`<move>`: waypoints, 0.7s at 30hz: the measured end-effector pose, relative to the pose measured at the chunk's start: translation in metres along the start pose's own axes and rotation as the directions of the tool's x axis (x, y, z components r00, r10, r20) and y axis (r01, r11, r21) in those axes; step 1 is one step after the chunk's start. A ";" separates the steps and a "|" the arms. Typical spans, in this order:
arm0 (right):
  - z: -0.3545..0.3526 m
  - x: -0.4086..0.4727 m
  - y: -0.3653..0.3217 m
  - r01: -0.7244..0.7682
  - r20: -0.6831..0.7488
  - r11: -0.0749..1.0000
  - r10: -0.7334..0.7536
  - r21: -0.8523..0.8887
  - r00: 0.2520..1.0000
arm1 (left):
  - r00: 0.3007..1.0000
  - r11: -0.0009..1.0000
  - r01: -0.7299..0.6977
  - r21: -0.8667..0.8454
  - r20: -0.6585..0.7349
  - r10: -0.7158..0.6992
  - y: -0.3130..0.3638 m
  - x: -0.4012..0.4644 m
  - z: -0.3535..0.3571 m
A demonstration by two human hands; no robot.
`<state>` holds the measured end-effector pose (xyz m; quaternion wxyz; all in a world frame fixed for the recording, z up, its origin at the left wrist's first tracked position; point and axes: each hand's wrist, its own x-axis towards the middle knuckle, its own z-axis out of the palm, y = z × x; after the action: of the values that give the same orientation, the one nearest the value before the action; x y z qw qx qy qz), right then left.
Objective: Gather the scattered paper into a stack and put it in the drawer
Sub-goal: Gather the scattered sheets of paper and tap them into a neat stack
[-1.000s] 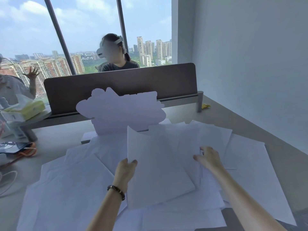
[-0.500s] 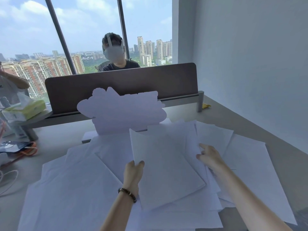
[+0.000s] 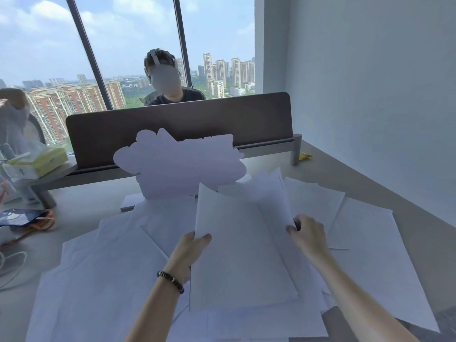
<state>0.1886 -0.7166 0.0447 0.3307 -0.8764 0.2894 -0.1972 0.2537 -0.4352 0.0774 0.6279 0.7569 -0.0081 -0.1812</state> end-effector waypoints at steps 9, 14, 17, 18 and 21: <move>0.005 0.007 -0.004 -0.059 0.173 0.998 0.057 0.010 0.983 | 1.000 0.996 -0.017 0.090 -0.011 0.018 -0.015 0.006 -0.020; 0.005 0.009 -0.005 -0.139 0.310 0.983 0.095 0.123 0.946 | 0.989 0.955 -0.116 0.271 -0.059 0.137 -0.017 0.012 0.001; 0.006 0.009 -0.012 -0.239 0.410 0.940 0.122 0.246 0.904 | 0.982 0.930 -0.154 0.335 -0.055 0.183 -0.015 0.016 0.014; 0.007 0.008 -0.013 -0.249 0.426 0.930 0.116 0.270 0.897 | 0.980 0.924 -0.167 0.345 -0.046 0.194 -0.014 0.017 0.019; 0.012 0.007 -0.011 -0.229 0.415 0.923 0.085 0.310 0.906 | 0.980 0.925 -0.179 0.334 -0.018 0.196 -0.014 0.018 0.029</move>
<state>0.2047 -0.7084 0.0452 0.5482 -0.7980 0.2477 -0.0379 0.2596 -0.4642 0.0545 0.5062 0.8517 -0.0947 -0.0972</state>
